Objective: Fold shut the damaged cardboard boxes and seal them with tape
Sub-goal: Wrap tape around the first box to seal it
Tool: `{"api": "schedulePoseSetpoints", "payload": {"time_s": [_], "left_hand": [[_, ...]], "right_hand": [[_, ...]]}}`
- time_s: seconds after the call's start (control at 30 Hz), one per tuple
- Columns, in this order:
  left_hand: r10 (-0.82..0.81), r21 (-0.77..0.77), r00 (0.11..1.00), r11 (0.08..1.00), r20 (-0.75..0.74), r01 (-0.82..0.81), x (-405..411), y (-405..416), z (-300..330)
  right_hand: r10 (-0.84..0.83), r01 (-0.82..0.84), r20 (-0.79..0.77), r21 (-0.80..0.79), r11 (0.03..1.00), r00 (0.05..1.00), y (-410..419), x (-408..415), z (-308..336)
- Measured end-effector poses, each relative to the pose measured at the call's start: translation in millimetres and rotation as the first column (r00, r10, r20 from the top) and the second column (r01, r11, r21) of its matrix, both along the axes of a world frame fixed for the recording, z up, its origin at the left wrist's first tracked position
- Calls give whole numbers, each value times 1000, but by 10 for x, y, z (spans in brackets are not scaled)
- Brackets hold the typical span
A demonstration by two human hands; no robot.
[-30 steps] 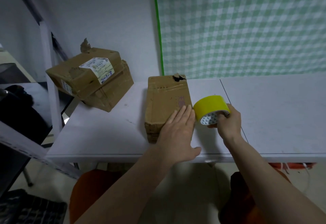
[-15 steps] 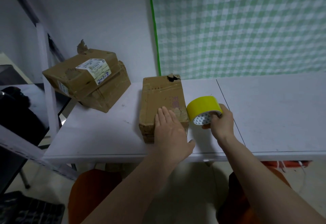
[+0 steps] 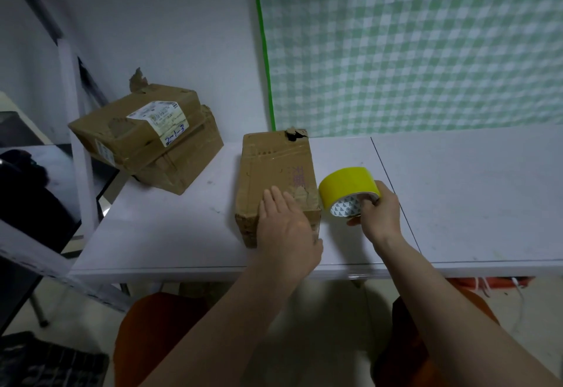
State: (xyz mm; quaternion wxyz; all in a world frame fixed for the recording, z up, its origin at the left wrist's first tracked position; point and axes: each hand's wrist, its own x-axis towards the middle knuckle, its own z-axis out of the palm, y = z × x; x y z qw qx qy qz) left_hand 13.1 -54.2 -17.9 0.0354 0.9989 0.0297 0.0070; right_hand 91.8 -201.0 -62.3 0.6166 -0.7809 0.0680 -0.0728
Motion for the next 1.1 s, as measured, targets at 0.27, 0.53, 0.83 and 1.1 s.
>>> {"api": "schedulePoseSetpoints", "payload": {"time_s": [0.27, 0.53, 0.83, 1.1], "left_hand": [[-290, -65, 941, 950, 174, 305, -15, 75, -169], [-90, -18, 994, 996, 62, 91, 66, 139, -116], [84, -39, 996, 996, 24, -83, 175, 338, -61], [162, -160, 979, 977, 126, -141, 103, 573, -182]], "right_hand": [[-15, 17, -37, 40, 999, 999, 32, 0, -51], [-3, 6, -54, 63, 998, 999, 11, -16, -25], [-5, 17, -97, 125, 992, 995, 52, -95, 58], [17, 77, -189, 480, 874, 982, 349, -243, 107]]}}
